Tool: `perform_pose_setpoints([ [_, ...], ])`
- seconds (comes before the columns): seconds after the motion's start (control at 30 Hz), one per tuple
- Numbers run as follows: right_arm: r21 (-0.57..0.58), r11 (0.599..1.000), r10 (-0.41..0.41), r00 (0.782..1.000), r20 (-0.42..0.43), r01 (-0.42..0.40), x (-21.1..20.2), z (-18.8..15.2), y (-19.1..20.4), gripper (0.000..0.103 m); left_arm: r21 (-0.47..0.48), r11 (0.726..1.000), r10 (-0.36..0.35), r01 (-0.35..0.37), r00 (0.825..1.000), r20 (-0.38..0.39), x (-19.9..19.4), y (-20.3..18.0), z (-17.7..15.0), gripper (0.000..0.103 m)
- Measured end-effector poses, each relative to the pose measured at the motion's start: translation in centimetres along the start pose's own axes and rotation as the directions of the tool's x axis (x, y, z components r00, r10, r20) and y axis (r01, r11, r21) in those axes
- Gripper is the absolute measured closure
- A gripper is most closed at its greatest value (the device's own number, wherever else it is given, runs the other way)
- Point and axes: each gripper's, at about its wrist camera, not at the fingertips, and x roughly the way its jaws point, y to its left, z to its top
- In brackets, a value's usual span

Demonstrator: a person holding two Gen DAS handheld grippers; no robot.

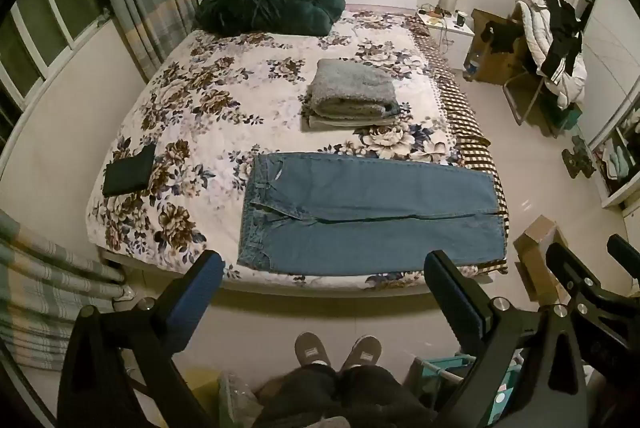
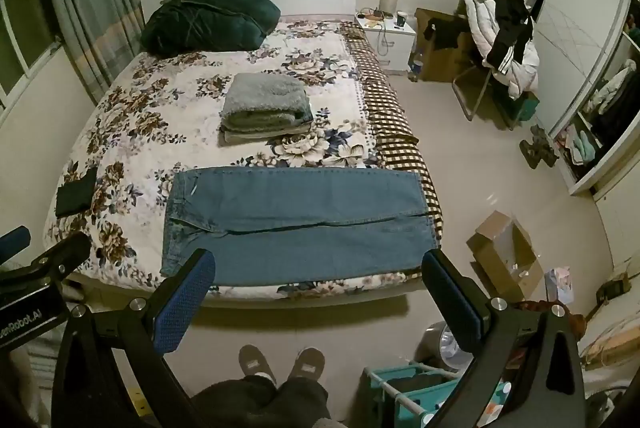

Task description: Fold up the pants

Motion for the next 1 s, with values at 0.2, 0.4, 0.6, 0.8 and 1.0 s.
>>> perform_pose_setpoints([
  [0.2,-0.007,1.000,-0.005,1.000,0.016,0.005,-0.2,0.1,0.0,0.000,0.012,1.000,0.017,-0.017,1.000,0.010,0.2,-0.3,0.1,0.000],
  [0.4,-0.002,1.000,-0.007,1.000,0.013,0.007,0.1,0.1,0.0,0.000,0.010,1.000,0.006,-0.007,1.000,0.015,0.3,-0.2,0.0,0.000],
  [0.6,-0.001,1.000,-0.006,1.000,0.014,0.006,-0.5,0.7,0.0,0.000,0.015,1.000,0.002,-0.002,1.000,0.018,0.0,-0.1,0.1,0.000],
  [0.8,-0.003,1.000,-0.007,1.000,0.017,0.007,-0.5,0.7,0.1,0.000,0.012,1.000,0.002,-0.002,1.000,0.023,-0.4,-0.6,0.4,0.000],
  [1.0,-0.002,1.000,-0.006,1.000,0.017,0.006,-0.4,0.7,0.1,0.000,0.003,1.000,0.000,0.000,1.000,0.023,-1.1,-0.6,1.6,0.000],
])
